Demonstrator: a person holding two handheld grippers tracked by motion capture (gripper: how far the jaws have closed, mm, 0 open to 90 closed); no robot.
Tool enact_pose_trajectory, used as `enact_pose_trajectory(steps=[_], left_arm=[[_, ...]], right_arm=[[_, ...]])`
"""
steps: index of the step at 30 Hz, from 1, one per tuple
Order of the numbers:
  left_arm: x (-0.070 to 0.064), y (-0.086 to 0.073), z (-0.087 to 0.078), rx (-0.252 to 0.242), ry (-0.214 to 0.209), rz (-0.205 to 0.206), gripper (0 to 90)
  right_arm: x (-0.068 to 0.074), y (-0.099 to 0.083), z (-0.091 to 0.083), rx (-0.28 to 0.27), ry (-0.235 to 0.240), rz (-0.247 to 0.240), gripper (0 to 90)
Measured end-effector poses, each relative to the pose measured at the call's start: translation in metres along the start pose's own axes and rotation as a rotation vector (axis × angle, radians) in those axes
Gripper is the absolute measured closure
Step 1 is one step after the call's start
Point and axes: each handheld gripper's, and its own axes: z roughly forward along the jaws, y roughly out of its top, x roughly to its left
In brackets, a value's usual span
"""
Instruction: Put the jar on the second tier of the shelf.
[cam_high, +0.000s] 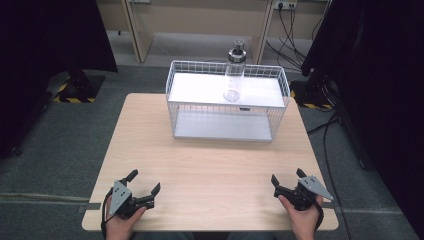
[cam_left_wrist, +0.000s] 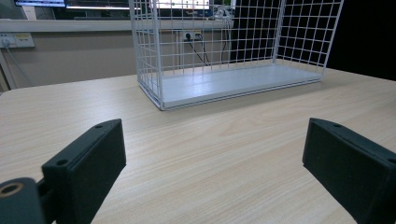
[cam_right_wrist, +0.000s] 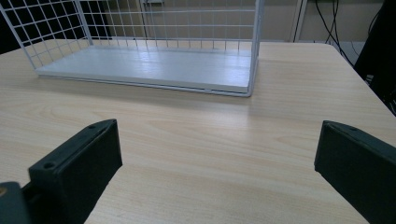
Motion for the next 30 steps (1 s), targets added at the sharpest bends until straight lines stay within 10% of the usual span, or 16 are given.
enact_pose_trajectory(steps=[30], left_arm=[[0.0, 0.0, 0.0, 0.001, -0.003, -0.001, 5.3]], right_arm=[[-0.003, -0.014, 0.004, 0.014, -0.018, 0.008, 1.3]])
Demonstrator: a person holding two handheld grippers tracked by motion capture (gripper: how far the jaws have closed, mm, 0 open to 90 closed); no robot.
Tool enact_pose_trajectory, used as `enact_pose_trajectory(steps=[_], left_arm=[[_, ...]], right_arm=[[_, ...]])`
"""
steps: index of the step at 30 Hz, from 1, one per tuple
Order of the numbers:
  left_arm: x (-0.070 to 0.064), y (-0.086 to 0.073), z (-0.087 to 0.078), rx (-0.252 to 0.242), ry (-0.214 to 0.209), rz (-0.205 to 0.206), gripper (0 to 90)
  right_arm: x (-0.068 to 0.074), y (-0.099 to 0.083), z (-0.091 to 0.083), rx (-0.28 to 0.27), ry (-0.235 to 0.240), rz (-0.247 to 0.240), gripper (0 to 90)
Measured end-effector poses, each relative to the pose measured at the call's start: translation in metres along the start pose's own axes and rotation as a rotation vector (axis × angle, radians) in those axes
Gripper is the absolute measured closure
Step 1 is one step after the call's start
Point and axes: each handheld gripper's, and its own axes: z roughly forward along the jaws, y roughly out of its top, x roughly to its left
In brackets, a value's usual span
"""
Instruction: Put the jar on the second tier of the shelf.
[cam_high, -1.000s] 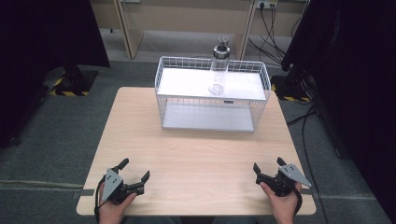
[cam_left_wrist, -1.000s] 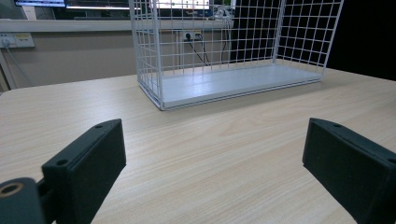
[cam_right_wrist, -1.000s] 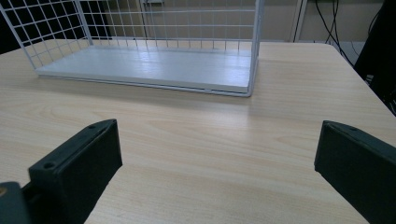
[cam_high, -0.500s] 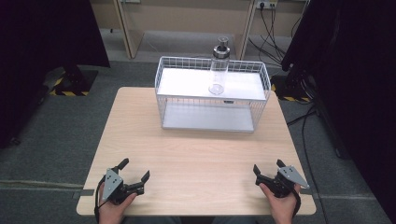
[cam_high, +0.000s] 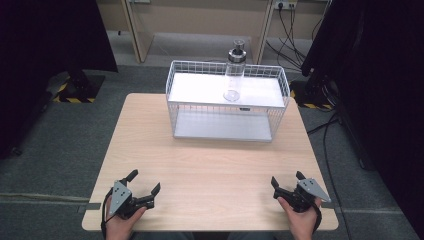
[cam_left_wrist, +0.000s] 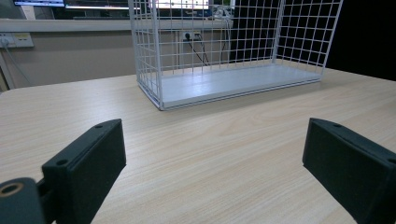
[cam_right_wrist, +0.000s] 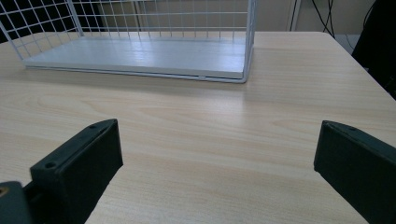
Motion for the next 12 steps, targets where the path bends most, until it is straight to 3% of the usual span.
enact_pose_trajectory(steps=[12], left_arm=[[0.0001, 0.0001, 0.0002, 0.003, 0.0, -0.001, 5.3]], right_arm=[[-0.0013, 0.0002, 0.0002, 0.001, 0.003, 0.013, 1.3]])
